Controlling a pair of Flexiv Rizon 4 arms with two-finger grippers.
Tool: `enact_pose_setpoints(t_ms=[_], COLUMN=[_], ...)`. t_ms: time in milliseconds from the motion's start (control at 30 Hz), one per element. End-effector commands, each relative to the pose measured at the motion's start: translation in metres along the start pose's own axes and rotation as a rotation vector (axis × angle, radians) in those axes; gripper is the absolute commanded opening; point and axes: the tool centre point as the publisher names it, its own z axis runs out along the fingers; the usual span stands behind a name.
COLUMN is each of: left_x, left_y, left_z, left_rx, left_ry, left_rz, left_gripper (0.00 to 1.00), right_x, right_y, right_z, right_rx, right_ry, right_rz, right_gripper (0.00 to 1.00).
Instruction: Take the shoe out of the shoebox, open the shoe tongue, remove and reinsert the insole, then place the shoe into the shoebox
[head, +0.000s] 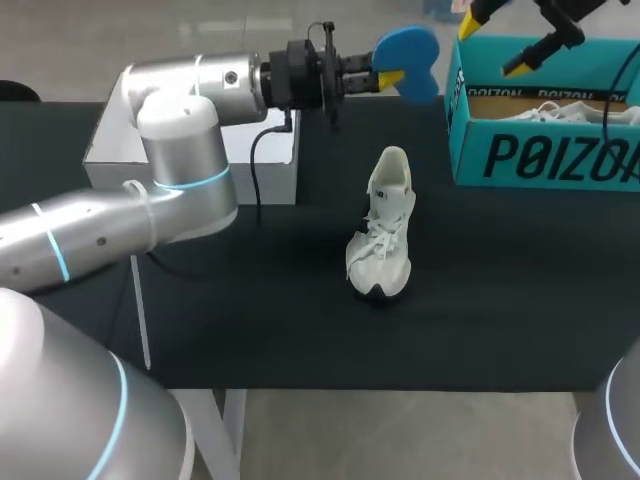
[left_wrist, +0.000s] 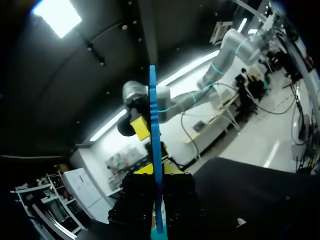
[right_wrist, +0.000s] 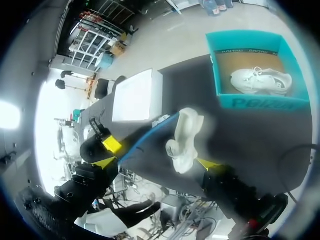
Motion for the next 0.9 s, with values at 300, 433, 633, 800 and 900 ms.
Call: enact_pose_setpoints(t_ms=[300,433,633,800,900], left_x=[0.005,0.005,0.005,0.01,0.01], left_y=[0.001,0.001,0.001,-0.015,-0.016], left_z=[-0.001,-0.001,-0.001,0.002,0.002], left_rx=[0.008,0.008,0.008,-0.012,-0.057], left_ry=[0.197,0.197,0.197,0.111,0.112], left_rz=[0.437,0.437,0.437,0.803,0.842], left_gripper=[0.0,0.0,0.0,0.0,0.0], right_x=[-0.003,-0.004,-0.005,-0.005,-0.006], right_y=[0.006,0.006,0.005,0.005,0.004], right_z=[0.002,0.002,0.002,0.002,0.002], right_rx=[0.009,0.006,0.004,-0.002,-0.001], right_ry=[0.001,0.001,0.004,0.023,0.022], right_rz=[0.011,0.016,0.023,0.022,0.026], right_gripper=[1.0,1.0,1.0,1.0,1.0])
